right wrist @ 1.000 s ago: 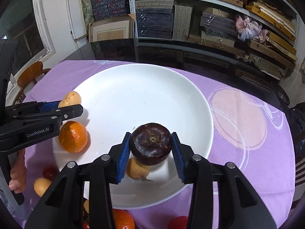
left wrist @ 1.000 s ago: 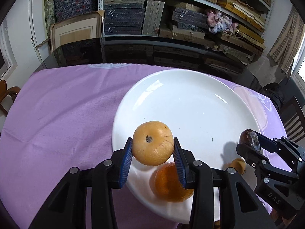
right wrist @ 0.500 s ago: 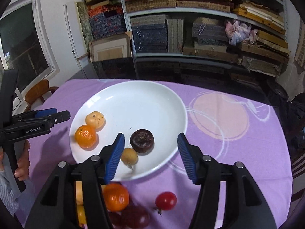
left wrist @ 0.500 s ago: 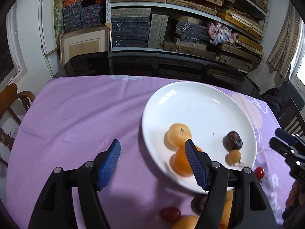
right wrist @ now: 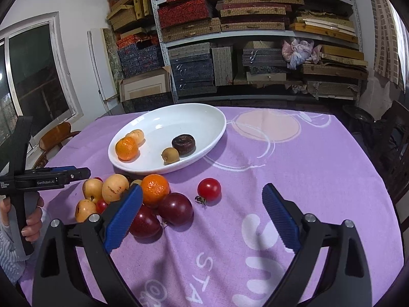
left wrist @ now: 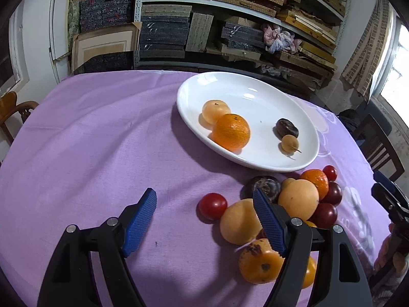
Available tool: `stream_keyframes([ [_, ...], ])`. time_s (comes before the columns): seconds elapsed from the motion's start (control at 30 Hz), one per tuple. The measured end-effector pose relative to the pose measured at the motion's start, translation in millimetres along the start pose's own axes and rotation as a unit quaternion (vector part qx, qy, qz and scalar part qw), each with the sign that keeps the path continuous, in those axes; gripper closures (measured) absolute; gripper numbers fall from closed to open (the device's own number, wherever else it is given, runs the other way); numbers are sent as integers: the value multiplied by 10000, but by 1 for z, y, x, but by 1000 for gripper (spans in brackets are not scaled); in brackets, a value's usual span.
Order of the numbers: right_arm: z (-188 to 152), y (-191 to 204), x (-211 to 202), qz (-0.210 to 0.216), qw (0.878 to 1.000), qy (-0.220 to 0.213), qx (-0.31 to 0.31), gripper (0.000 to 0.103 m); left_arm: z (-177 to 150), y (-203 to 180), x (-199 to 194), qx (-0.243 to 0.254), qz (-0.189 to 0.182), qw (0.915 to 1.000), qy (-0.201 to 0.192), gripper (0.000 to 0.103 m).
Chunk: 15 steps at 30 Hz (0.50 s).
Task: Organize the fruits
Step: 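Withdraw both open tools from the plate toward the fruit cluster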
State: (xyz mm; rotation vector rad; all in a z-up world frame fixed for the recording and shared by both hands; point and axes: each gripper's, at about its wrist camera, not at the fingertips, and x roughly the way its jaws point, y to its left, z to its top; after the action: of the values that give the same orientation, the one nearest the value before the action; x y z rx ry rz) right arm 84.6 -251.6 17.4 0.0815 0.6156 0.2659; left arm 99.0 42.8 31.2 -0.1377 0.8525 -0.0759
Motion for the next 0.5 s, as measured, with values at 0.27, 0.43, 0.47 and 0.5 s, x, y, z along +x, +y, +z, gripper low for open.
stream_keyframes([
  [0.27,-2,-14,1,46,9998,60,183,11,-14,-13,4,305,195,9993,-56,17],
  [0.43,-1,-19,2,94,9995,122,268,11,-24,-16,6,460,239,9986,71,7],
  [0.47,0,-19,2,99,9995,119,266,11,-26,-19,8,542,264,9982,72,7],
  [0.5,0,-19,2,94,9996,114,259,11,-28,-21,7,574,312,9979,3,7],
])
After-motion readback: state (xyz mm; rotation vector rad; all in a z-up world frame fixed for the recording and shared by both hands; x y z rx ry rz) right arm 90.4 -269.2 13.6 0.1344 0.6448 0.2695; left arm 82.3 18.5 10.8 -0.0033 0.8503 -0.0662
